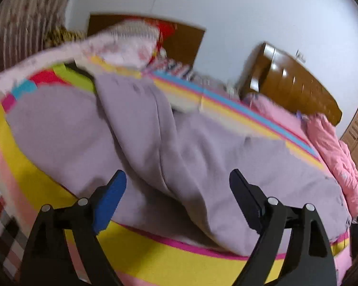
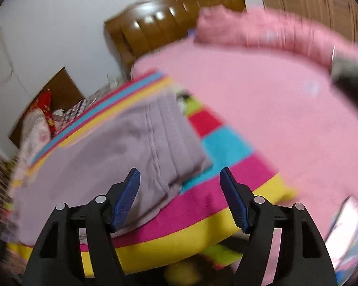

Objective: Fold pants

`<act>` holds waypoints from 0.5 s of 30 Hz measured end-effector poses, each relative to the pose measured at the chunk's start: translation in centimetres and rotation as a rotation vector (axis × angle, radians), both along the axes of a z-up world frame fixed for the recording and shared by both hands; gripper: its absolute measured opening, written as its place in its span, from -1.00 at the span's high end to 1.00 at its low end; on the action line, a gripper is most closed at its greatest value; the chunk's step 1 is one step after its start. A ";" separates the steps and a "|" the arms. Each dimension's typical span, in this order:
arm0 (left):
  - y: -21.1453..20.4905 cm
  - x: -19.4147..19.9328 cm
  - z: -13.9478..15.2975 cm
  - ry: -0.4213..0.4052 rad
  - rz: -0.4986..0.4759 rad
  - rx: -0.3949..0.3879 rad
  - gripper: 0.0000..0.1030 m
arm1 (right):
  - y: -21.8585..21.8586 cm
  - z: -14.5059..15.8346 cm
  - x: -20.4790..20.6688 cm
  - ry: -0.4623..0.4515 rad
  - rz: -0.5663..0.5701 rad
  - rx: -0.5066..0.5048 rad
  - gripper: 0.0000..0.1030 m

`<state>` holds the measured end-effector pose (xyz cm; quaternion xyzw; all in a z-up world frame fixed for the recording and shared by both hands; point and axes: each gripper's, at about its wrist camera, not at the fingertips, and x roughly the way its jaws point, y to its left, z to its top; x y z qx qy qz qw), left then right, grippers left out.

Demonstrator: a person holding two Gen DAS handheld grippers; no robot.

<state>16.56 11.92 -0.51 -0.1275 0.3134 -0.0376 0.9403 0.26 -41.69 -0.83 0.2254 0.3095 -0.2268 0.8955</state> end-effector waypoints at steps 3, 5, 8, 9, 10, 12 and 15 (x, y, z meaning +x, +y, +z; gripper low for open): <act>0.4 0.5 1.0 -0.035 0.012 0.035 -0.89 | 3.1 1.9 1.5 -0.012 0.109 -0.136 -0.33; 0.6 1.4 0.6 0.001 0.029 0.049 -0.90 | 5.3 1.3 3.7 -0.005 0.232 -0.143 -0.33; 2.3 1.7 -0.3 0.046 0.059 0.016 -0.95 | 6.7 -1.6 6.5 0.107 0.322 -0.127 -0.36; 3.1 1.6 -0.6 0.057 0.071 0.019 -0.96 | 6.6 -3.1 7.2 0.171 0.324 -0.111 -0.37; 3.9 1.5 -0.8 0.064 0.087 0.031 -0.96 | 6.5 -4.0 7.5 0.208 0.323 -0.098 -0.37; 5.6 1.3 -1.0 0.071 0.117 0.057 -0.96 | 6.3 -4.2 7.4 0.200 0.319 -0.095 -0.37; 10.2 1.5 -0.8 0.067 0.209 0.043 -0.96 | 6.5 -2.1 7.4 0.188 0.256 -0.128 -0.36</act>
